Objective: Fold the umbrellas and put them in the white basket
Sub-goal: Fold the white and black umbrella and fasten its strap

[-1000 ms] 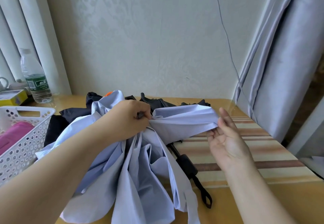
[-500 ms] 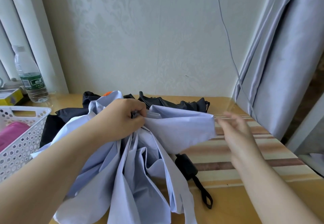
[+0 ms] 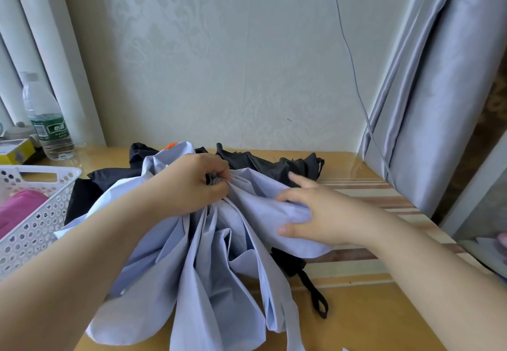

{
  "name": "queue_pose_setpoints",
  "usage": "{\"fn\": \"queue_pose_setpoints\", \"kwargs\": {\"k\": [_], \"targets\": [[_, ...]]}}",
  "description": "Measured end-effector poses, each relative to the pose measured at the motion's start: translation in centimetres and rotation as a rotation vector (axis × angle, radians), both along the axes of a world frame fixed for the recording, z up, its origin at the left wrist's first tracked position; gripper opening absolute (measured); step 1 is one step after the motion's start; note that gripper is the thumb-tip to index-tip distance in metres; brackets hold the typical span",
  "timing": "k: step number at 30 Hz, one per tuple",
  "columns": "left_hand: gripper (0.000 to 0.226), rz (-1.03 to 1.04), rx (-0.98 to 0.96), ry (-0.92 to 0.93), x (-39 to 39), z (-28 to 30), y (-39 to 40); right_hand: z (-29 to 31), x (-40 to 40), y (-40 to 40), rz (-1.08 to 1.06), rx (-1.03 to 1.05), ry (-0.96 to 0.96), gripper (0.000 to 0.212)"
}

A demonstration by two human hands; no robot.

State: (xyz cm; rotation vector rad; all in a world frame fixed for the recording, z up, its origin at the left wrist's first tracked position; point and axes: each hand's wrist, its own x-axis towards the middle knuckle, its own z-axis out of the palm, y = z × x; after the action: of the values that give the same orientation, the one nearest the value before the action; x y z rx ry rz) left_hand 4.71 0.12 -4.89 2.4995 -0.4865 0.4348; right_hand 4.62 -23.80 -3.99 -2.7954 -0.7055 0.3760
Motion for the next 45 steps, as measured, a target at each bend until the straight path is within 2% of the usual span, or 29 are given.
{"fn": "queue_pose_setpoints", "kwargs": {"k": [2,5,7,10,12,13,15,16,18,20,21,24,26,27,29,31,32,35,39,40,42,45], "targets": [[0.016,0.018,0.002,0.0,-0.1,0.1,0.4,-0.7,0.5,-0.8,-0.036,-0.051,-0.033,0.023],[0.017,0.072,0.058,-0.01,-0.1,0.2,0.7,-0.3,0.9,-2.7,-0.131,0.112,-0.116,0.039],[0.023,0.095,0.061,-0.02,-0.1,0.1,0.8,0.2,0.6,-3.6,-0.109,0.197,-0.153,0.045],[0.025,0.108,0.016,-0.019,-0.1,0.2,1.0,-0.8,0.0,-4.6,-0.11,0.372,-0.152,0.045],[0.019,0.102,0.027,-0.039,-0.3,0.1,0.9,-1.9,-0.1,-5.2,-0.132,0.443,-0.179,0.03],[0.015,0.116,0.046,-0.053,-0.2,0.0,0.9,-2.2,0.0,-5.3,-0.135,0.478,-0.169,0.01],[0.015,0.123,0.04,-0.05,-0.1,-0.1,0.6,-2.5,0.2,-5.4,-0.141,0.497,-0.103,0.044],[0.015,0.109,0.03,-0.039,0.0,-0.2,0.6,-2.3,0.2,-5.4,-0.146,0.484,-0.096,0.045],[0.021,0.092,0.012,-0.003,0.1,0.0,0.9,-1.8,0.2,-5.3,-0.158,0.49,-0.179,0.016],[0.028,0.078,-0.038,0.045,-0.1,0.3,1.1,-1.9,0.7,-5.3,-0.246,0.535,-0.226,0.033],[0.027,0.06,-0.061,0.057,-0.3,0.4,0.9,-2.3,1.0,-5.2,-0.3,0.527,-0.248,0.033],[0.029,0.028,-0.046,0.055,0.0,0.1,0.1,-3.7,0.7,-3.7,-0.465,0.429,-0.52,0.008],[0.03,0.034,-0.07,0.053,0.3,-0.1,-0.2,-3.6,-1.6,-1.2,-0.342,0.553,-0.752,0.003],[0.033,0.026,-0.098,0.054,0.4,-0.1,-0.3,-3.2,-3.2,0.2,-0.213,0.589,-0.775,0.007],[0.039,0.001,-0.133,0.043,0.4,0.0,-0.5,-3.3,-5.4,2.5,-0.011,0.506,-0.687,0.015],[0.041,0.012,-0.08,-0.007,0.2,0.1,-0.7,-4.2,-5.9,4.0,0.06,0.352,-0.603,0.015],[0.038,0.029,-0.047,-0.015,0.1,0.2,-0.8,-4.4,-5.6,4.5,0.061,0.345,-0.56,0.019],[0.031,0.008,-0.024,0.036,-0.2,0.5,-1.2,-3.8,-3.8,5.8,0.0,0.507,-0.41,0.026],[0.028,0.046,-0.083,0.092,-0.3,0.5,-1.1,-3.1,-1.7,7.3,-0.119,0.516,-0.182,0.039],[0.028,0.063,-0.106,0.092,-0.4,0.5,-1.1,-3.1,-1.4,7.9,-0.118,0.491,-0.141,0.034],[0.028,0.095,-0.141,0.079,-0.6,0.3,-1.2,-3.4,-1.1,8.9,-0.091,0.418,-0.163,0.007],[0.03,0.127,-0.161,0.043,-1.5,0.1,-1.3,-3.7,-1.5,10.0,-0.081,0.583,-0.176,0.035]]}}
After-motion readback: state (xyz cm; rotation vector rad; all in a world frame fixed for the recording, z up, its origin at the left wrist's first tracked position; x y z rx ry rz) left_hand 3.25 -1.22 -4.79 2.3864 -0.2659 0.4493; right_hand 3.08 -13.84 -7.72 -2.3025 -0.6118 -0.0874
